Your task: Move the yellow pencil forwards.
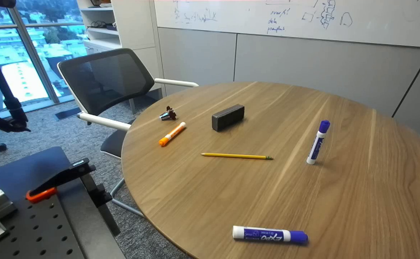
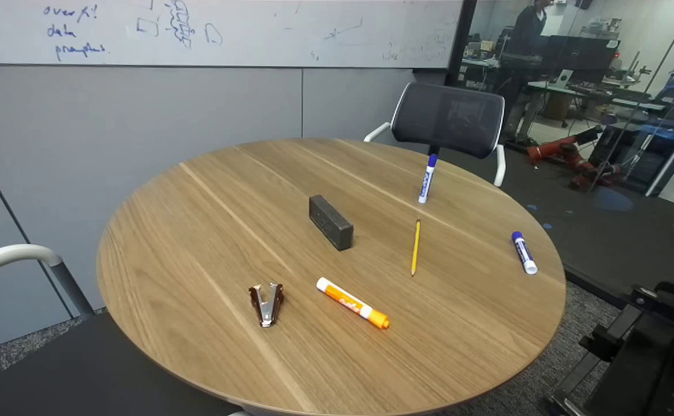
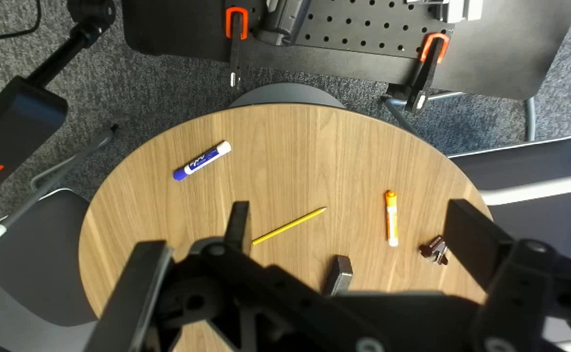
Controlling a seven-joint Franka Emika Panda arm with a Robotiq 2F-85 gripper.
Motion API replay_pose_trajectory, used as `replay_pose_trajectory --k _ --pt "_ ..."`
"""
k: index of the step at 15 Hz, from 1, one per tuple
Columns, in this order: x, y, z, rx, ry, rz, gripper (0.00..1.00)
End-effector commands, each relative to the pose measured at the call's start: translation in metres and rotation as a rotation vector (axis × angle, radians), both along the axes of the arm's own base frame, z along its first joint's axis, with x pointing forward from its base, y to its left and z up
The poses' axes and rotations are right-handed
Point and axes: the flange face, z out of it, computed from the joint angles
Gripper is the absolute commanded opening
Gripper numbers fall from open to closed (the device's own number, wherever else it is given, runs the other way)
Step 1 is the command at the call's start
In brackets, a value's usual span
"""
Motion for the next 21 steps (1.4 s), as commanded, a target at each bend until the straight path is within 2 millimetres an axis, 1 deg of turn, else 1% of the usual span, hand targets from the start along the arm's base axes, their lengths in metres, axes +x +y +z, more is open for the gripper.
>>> replay_pose_trajectory --k 1,4,5,7,12,15,17,21 --pt "0.009 0.002 -0.002 0.004 0.009 -0.015 1.0" --pt "0.041 0.002 -0.011 0.03 0.007 -0.067 1.0" --pt "0.055 0.004 -0.017 0.038 0.003 -0.087 1.0" --pt "0.085 0.007 -0.035 0.048 0.002 -0.131 1.0" --pt "0.147 0.028 -0.104 0.054 0.046 -0.265 1.0" --pt "0.191 0.036 -0.135 0.067 0.083 -0.354 1.0" --pt "0.224 0.033 -0.153 0.083 0.092 -0.413 1.0" --pt "0.293 0.02 -0.194 0.104 0.114 -0.517 1.0"
